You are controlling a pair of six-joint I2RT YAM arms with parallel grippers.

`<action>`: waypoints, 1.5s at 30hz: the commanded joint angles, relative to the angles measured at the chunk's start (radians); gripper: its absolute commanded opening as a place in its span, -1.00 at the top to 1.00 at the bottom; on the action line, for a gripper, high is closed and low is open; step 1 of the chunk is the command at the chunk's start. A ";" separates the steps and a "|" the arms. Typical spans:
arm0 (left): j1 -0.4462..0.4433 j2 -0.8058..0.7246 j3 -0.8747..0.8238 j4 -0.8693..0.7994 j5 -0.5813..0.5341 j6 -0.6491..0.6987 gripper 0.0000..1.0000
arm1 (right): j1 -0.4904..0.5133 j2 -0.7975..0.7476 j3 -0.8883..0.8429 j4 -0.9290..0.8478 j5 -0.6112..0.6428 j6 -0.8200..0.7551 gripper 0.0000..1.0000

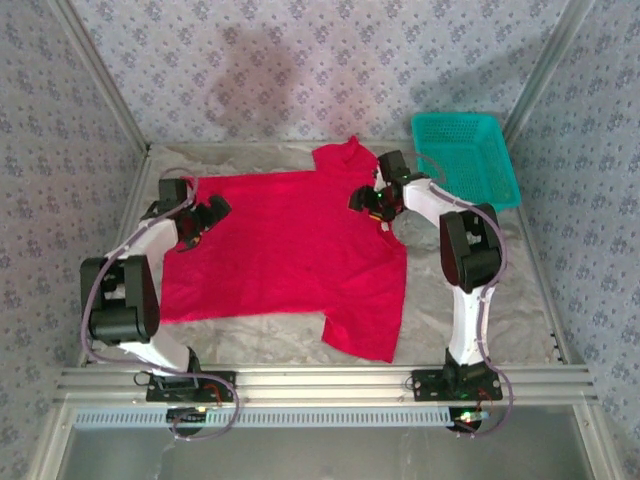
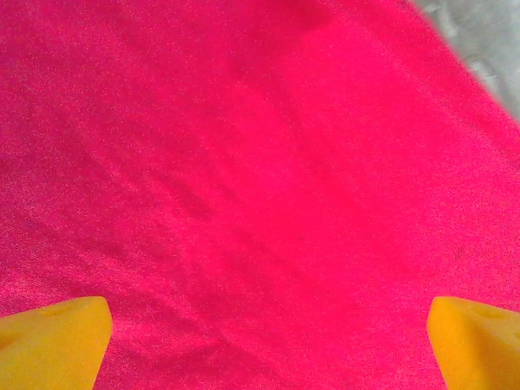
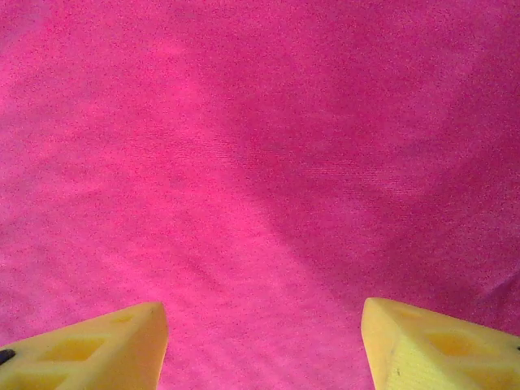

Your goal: Fold the inside-out t-shirt

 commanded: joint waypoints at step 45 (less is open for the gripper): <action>0.289 -0.424 -0.186 -0.488 -0.128 -0.047 -0.99 | 0.059 -0.583 -0.569 -0.151 0.126 -0.037 -0.35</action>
